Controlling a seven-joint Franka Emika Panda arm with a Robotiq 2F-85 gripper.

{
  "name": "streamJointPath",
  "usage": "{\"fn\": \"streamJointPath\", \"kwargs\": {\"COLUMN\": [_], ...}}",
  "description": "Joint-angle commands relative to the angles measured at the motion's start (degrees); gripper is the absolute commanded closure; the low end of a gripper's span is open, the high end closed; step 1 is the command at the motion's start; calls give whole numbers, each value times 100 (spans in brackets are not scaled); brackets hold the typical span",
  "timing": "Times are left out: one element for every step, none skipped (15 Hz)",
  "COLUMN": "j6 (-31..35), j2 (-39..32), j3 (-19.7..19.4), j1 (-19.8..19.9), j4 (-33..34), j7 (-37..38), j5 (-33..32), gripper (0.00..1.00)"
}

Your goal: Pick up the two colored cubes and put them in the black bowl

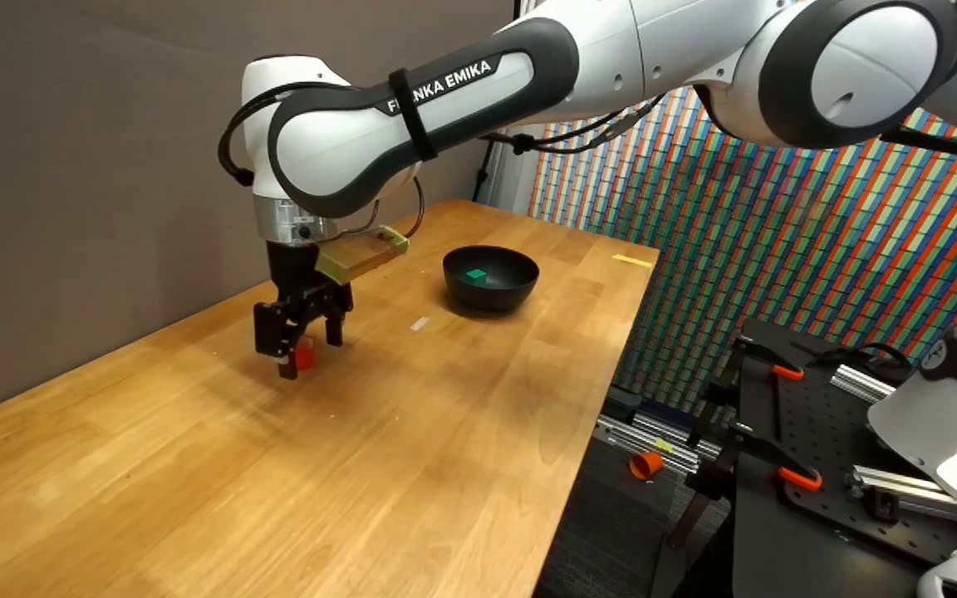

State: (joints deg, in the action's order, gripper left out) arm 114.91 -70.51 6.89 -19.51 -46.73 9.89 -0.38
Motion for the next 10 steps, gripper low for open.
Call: {"fn": "streamJointPath", "kwargs": {"j6": [-123, -104, -42, 15, 48, 51, 22, -51, -83, -14], "j2": [-589, -683, -706, -776, -849, -900, -953, -994, -1034, -961], "j3": [-82, -75, -135, -186, -247, -317, -348, -401, -448, -441], "j1": [-50, -36, -41, -55, -69, -81, -80, -88, -109, -90], "j4": [1000, 1148, 1169, 1274, 1392, 1502, 1610, 1693, 1793, 1661], "j7": [284, 374, 428, 533, 638, 762, 848, 939, 1013, 1070], "j5": [8, 40, 101, 72, 40, 11, 17, 0, -22, -70], "gripper": [0, 0, 0, 0, 0, 0, 18, 28, 35, 42]}}
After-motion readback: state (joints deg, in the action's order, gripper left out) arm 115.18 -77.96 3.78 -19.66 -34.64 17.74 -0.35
